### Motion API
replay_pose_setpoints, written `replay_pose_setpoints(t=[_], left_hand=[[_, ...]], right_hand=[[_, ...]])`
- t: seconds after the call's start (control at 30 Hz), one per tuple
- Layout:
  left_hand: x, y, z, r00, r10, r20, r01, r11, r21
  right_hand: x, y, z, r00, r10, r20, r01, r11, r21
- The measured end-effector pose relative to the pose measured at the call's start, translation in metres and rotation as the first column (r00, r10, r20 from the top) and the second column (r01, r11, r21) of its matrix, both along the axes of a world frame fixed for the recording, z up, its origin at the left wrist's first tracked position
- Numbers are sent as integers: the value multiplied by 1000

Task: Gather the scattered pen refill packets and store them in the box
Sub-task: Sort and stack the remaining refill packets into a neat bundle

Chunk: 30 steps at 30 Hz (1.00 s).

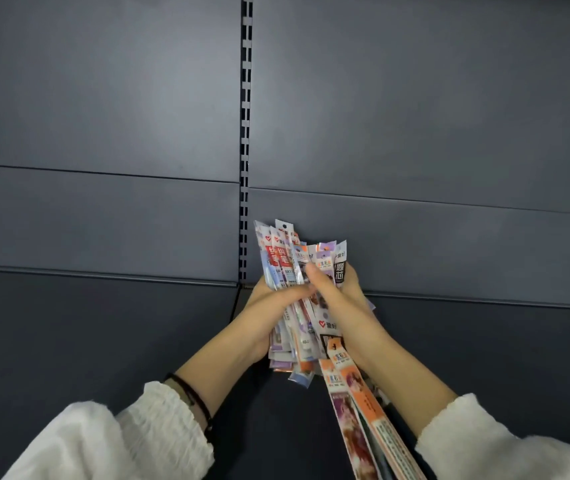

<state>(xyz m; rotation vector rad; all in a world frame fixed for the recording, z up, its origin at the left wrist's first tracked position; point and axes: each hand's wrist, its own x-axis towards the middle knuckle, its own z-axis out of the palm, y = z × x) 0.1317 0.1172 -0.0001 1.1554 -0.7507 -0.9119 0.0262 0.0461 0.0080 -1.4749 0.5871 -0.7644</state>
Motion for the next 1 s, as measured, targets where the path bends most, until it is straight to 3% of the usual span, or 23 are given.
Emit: replay_pose_setpoints(t=[0.1,0.3,0.67,0.8,1.0], left_hand=[[1,-7,0,1000,-10,1,10,1000,6],[12,-12,-3,1000,-6,6,6,1000,-7],[17,-19,0,999,-9,-42,12,996,86],[24,-25,-1,999,48,10,-49,996,78],[22,-25,0,986,152,72,-154,988,18]], right_hand=[[17,-3,-10,988,-156,-11,154,983,-104],[30,-18,-17,964,-263,34,264,937,-229],[55,-34,-17,882,-466,63,463,835,-299],[59,-40,-8,863,-494,108,505,838,-207],[61,-43,1,904,-405,134,419,903,-99]])
